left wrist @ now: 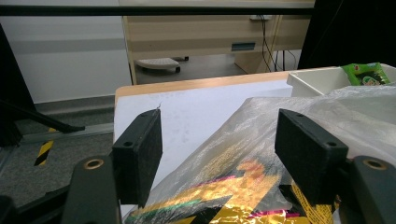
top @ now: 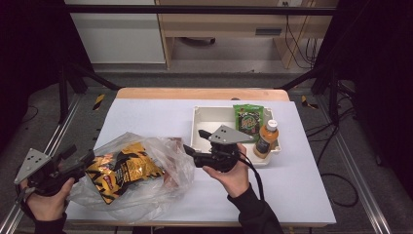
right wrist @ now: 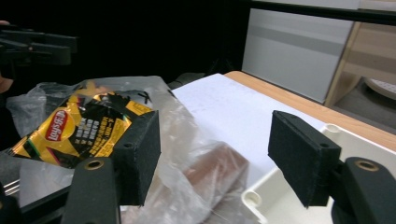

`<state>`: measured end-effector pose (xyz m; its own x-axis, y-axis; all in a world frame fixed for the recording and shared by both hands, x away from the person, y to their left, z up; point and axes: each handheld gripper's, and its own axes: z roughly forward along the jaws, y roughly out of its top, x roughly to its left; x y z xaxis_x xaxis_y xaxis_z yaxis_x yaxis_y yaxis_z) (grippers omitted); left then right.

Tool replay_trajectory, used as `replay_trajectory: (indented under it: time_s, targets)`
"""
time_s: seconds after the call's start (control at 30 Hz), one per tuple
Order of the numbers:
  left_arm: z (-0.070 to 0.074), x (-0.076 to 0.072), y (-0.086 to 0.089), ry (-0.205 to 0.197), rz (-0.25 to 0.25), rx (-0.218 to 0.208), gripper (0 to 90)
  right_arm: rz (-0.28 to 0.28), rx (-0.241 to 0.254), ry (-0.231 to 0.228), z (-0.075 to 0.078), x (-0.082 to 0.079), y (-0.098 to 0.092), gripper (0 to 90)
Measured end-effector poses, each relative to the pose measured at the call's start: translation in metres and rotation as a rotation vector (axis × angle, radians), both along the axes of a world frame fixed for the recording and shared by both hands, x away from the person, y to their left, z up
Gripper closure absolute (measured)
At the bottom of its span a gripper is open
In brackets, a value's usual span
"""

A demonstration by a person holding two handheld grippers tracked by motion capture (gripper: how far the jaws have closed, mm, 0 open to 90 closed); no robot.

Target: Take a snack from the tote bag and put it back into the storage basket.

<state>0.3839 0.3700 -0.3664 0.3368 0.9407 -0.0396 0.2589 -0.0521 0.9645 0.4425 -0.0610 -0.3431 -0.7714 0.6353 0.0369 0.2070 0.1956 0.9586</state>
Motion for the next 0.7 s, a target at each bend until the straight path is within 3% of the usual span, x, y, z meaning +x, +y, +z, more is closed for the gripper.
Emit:
replay_trajectory:
  time_s: [0.47,0.7]
  targets:
    - [0.0,0.0,0.0,0.005,0.0,0.004,34.1,0.115,-0.033,0.021,-0.01,-0.005,0.06,41.7]
    - [-0.004,0.001,-0.001,0.03,-0.009,0.008,38.2,0.167,-0.05,0.043,-0.019,-0.008,0.084,45.5]
